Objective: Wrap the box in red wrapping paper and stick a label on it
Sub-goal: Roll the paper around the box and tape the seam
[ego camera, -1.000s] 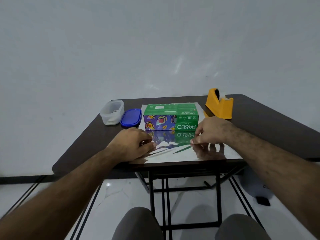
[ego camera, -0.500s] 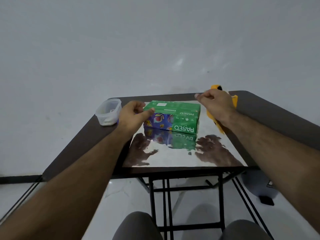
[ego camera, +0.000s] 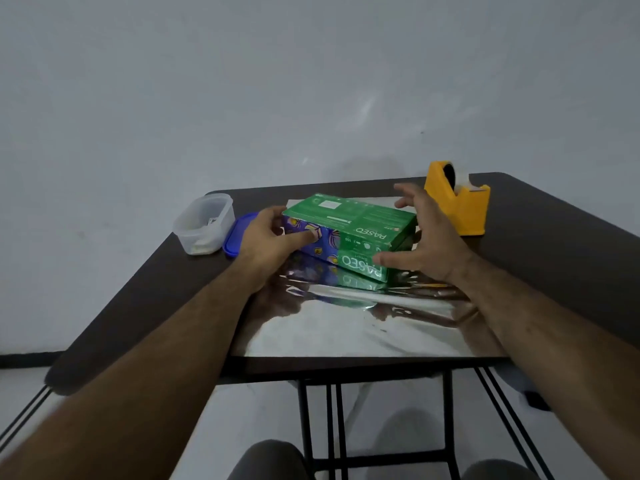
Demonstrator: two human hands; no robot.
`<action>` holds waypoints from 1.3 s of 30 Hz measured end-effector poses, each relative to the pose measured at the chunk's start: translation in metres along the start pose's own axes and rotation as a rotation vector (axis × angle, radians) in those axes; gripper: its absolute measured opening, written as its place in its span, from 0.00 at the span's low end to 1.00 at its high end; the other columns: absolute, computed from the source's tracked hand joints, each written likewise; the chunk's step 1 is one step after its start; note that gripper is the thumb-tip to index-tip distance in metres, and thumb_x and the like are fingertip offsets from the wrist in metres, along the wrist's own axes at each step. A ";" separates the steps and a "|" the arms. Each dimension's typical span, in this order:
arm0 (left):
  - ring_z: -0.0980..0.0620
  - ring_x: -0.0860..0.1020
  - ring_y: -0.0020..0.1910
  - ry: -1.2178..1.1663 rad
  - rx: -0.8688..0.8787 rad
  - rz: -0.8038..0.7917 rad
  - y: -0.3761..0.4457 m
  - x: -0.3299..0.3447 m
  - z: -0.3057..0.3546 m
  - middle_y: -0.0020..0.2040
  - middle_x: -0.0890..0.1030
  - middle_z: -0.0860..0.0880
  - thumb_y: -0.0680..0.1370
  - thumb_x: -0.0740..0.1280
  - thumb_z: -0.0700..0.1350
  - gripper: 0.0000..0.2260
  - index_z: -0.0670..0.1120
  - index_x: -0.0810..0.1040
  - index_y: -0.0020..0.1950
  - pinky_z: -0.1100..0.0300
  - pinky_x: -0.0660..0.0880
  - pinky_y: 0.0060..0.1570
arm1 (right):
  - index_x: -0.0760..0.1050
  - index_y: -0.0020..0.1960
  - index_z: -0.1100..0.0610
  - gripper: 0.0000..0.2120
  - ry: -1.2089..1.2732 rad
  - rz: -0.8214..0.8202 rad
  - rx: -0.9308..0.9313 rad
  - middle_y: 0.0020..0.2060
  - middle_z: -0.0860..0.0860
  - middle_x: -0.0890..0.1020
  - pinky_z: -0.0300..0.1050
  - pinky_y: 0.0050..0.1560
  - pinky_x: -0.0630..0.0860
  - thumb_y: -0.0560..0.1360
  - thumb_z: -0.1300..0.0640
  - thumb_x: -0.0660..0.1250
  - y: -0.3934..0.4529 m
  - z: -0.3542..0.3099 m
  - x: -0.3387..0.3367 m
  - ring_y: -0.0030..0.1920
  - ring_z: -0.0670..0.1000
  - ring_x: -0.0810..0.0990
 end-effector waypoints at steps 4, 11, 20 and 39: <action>0.63 0.86 0.47 -0.013 0.072 0.070 -0.009 0.000 0.006 0.49 0.88 0.55 0.65 0.88 0.47 0.33 0.48 0.79 0.67 0.66 0.81 0.46 | 0.62 0.78 0.39 0.54 0.234 0.030 0.040 0.73 0.45 0.70 0.63 0.64 0.79 0.58 0.32 0.84 0.008 0.007 -0.010 0.71 0.53 0.75; 0.56 0.82 0.44 0.061 0.173 0.129 -0.010 -0.002 0.010 0.44 0.85 0.58 0.63 0.88 0.52 0.31 0.50 0.84 0.63 0.53 0.83 0.47 | 0.65 0.77 0.50 0.39 0.427 -0.023 0.111 0.77 0.51 0.68 0.36 0.58 0.79 0.73 0.70 0.78 0.020 0.019 -0.022 0.74 0.45 0.72; 0.58 0.79 0.41 0.217 0.210 0.048 -0.013 -0.006 0.009 0.40 0.84 0.63 0.65 0.88 0.51 0.32 0.49 0.83 0.67 0.55 0.82 0.49 | 0.68 0.74 0.49 0.39 0.505 -0.021 0.201 0.77 0.51 0.70 0.48 0.68 0.77 0.71 0.72 0.78 0.021 0.030 -0.023 0.76 0.50 0.71; 0.51 0.81 0.40 0.206 0.155 0.069 -0.016 -0.011 0.010 0.43 0.88 0.51 0.67 0.86 0.46 0.22 0.49 0.86 0.59 0.44 0.85 0.49 | 0.73 0.71 0.52 0.41 0.409 0.000 0.251 0.67 0.46 0.82 0.44 0.60 0.82 0.63 0.67 0.86 0.011 0.034 -0.016 0.66 0.44 0.81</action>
Point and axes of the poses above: each hand's wrist, its own y-axis towards the middle knuckle, its own x-axis out of the palm, z = x × y, the point moved 1 cm from there along y, towards the middle knuckle
